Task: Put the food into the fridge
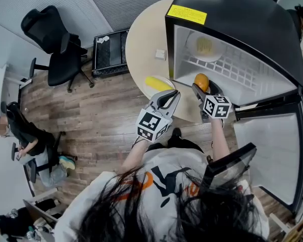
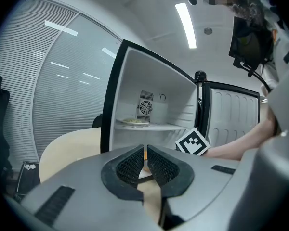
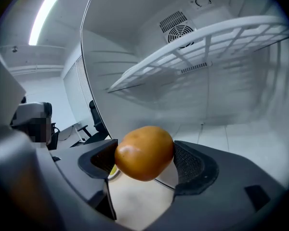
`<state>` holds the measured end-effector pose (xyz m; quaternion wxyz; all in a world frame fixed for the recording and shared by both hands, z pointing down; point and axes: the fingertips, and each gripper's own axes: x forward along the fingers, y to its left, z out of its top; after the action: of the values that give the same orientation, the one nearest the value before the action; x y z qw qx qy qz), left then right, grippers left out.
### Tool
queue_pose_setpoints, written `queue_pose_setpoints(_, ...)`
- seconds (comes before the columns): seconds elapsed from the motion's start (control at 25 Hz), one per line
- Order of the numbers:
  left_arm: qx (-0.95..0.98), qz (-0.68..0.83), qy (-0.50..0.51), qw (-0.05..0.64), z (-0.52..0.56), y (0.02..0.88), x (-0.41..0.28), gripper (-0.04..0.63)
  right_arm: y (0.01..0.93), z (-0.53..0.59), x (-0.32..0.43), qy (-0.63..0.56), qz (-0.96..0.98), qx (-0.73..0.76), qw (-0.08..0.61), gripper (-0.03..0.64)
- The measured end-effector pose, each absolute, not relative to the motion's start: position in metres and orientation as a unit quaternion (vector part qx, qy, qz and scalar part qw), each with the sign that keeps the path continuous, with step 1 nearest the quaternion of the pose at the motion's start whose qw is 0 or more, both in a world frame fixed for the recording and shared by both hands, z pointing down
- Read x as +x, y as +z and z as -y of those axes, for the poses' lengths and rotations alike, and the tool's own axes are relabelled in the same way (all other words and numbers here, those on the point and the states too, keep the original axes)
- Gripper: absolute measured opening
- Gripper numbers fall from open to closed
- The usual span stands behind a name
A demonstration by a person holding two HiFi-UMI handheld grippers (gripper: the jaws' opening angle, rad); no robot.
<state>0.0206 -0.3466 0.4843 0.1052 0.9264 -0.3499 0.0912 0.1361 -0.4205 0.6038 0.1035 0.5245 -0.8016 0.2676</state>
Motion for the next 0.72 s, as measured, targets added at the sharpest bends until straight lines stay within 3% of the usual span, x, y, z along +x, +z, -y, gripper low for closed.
queue_pose_setpoints(0.72,0.909,0.390,0.108,0.101,0.375,0.484,-0.002,0.015,0.615,0.501,0.113,0.221,0.811,0.523,0.142,0.371)
